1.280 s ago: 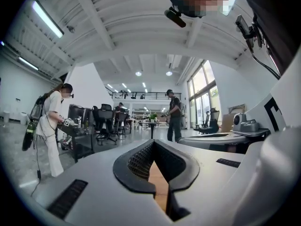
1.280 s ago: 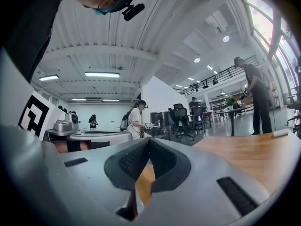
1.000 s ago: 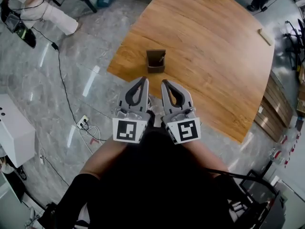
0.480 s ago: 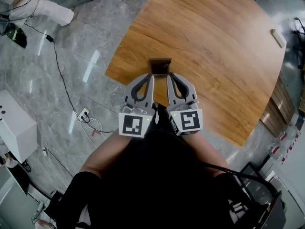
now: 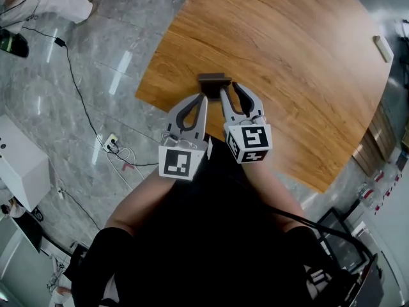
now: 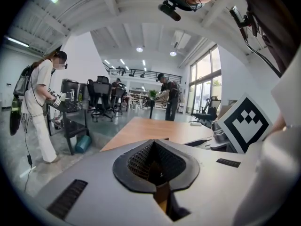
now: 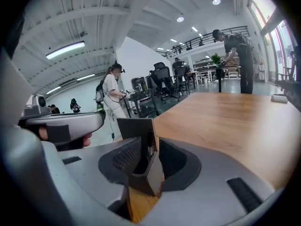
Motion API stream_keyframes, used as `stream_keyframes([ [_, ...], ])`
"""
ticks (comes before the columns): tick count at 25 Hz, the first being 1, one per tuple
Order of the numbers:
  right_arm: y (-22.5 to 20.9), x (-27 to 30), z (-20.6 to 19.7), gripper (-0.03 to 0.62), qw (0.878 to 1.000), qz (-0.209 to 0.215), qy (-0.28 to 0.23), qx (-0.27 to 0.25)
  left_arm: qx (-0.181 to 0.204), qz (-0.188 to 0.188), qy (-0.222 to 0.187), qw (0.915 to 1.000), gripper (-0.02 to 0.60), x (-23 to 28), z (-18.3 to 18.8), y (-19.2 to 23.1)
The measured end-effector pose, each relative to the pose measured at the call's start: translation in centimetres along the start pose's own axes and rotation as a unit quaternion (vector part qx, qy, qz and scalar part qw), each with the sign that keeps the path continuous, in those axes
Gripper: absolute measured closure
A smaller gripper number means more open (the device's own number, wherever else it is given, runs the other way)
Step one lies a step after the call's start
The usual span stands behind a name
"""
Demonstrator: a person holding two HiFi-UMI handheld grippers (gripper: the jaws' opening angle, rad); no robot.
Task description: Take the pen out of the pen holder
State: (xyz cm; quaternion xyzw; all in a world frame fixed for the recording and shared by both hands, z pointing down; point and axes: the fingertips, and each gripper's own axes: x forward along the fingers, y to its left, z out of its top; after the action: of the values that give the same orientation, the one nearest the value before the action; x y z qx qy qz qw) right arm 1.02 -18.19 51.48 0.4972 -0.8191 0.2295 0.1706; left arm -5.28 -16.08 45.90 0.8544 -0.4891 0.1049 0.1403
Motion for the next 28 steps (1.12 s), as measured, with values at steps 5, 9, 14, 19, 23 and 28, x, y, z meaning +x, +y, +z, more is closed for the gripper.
stream_keyframes([
  [5, -0.3, 0.6, 0.3, 0.506, 1.0, -0.015, -0.001, 0.01, -0.008, -0.012, 0.01, 0.9998, 0.575, 0.0, -0.6, 0.0],
  [9, -0.3, 0.5, 0.3, 0.546, 1.0, -0.023, -0.006, 0.004, -0.007, -0.024, 0.01, 0.9996, 0.575, 0.3, -0.6, -0.4],
  [14, -0.5, 0.1, 0.0, 0.549, 0.999, -0.033, -0.005, 0.007, -0.014, -0.027, 0.01, 0.9995, 0.575, 0.3, -0.8, -0.4],
  [19, -0.6, -0.4, -0.2, 0.548, 0.999, -0.044, 0.001, -0.005, -0.011, -0.026, 0.007, 0.9996, 0.575, -0.2, -0.6, -0.3],
  [23, -0.6, -0.9, -0.5, 0.548, 0.999, -0.05, 0.0, -0.017, -0.009, -0.026, 0.006, 0.9996, 0.577, -0.4, -0.6, -0.4],
  [28, -0.6, -1.6, -0.6, 0.548, 0.998, -0.057, -0.006, -0.022, -0.008, -0.032, 0.009, 0.9994, 0.575, -0.8, -0.8, -1.0],
])
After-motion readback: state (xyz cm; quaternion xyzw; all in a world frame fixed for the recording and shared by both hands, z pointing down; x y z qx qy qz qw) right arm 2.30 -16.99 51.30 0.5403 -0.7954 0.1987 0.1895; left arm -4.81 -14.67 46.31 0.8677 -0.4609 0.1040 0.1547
